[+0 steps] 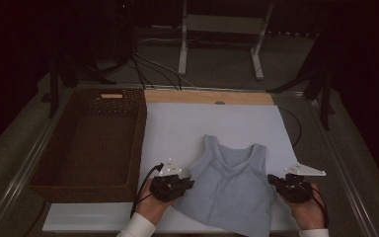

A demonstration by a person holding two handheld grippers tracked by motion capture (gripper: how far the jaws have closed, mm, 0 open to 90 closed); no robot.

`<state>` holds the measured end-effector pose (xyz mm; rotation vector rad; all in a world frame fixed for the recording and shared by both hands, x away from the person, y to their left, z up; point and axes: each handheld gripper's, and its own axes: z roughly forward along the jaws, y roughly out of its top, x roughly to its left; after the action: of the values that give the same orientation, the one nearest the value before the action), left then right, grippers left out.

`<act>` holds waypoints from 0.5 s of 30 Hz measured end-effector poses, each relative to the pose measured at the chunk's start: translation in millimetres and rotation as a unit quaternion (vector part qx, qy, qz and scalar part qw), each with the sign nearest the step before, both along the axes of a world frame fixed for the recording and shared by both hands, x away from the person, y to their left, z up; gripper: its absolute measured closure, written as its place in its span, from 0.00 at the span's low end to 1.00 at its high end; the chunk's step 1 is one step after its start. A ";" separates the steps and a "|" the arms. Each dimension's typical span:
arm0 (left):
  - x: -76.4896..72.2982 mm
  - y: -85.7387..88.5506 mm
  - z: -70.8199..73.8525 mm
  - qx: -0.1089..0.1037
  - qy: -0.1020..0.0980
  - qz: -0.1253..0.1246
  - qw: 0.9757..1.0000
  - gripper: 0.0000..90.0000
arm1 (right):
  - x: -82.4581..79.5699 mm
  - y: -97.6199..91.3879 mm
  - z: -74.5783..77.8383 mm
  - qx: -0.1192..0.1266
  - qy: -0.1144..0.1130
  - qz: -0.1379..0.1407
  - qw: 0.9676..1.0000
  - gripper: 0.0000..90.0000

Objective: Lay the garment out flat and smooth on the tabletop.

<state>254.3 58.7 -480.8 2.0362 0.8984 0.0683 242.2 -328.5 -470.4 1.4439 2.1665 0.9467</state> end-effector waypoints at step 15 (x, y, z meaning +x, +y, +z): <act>-6.8 7.5 -1.5 0.002 0.002 0.008 1.000 0.92 | -15.1 2.9 -0.9 0.000 0.018 0.009 1.000 0.45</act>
<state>247.5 66.2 -482.3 2.0343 0.9184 0.0743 227.1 -325.6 -471.4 1.4541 2.2079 0.9329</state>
